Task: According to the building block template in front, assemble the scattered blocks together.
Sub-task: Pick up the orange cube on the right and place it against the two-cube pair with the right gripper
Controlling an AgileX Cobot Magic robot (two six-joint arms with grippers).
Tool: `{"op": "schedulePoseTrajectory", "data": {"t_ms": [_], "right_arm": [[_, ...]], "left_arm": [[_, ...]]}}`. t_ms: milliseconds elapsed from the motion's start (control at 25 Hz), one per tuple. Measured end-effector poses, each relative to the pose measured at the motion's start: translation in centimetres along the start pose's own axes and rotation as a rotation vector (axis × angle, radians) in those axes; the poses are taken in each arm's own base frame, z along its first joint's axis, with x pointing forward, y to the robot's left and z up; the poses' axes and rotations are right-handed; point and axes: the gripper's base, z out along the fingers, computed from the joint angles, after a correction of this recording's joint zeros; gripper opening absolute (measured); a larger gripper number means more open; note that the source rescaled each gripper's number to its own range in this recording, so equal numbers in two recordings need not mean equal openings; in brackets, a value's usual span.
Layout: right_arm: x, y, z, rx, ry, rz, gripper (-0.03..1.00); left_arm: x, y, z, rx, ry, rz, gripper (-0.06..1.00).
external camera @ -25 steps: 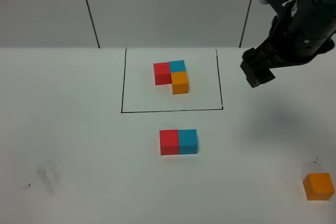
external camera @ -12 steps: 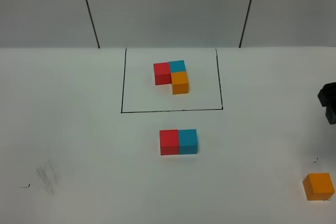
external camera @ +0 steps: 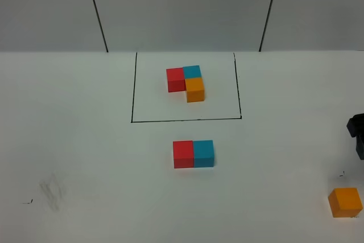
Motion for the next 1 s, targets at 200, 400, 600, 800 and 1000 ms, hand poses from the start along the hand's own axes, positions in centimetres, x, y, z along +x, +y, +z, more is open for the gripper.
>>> {"op": "schedulePoseTrajectory", "data": {"t_ms": [200,400,600,800,1000], "right_arm": [[1.1,0.6,2.1,-0.046,0.05,0.011,0.71],[1.4,0.9,3.4,-0.069,0.022,0.026,0.71],[1.5,1.4,4.6,-0.107,-0.028,0.058,0.71],[2.2,1.5,5.9,-0.109,-0.029,0.062,0.66],[2.5,1.6,6.6,-0.109,-0.042,0.064,0.55]], "left_arm": [[0.0,0.0,0.0,0.0,0.0,0.0,0.54],[0.0,0.0,0.0,0.0,0.0,0.0,0.54],[0.0,0.0,0.0,0.0,0.0,0.0,0.54],[0.0,0.0,0.0,0.0,0.0,0.0,0.54],[0.0,0.0,0.0,0.0,0.0,0.0,0.54]]}}
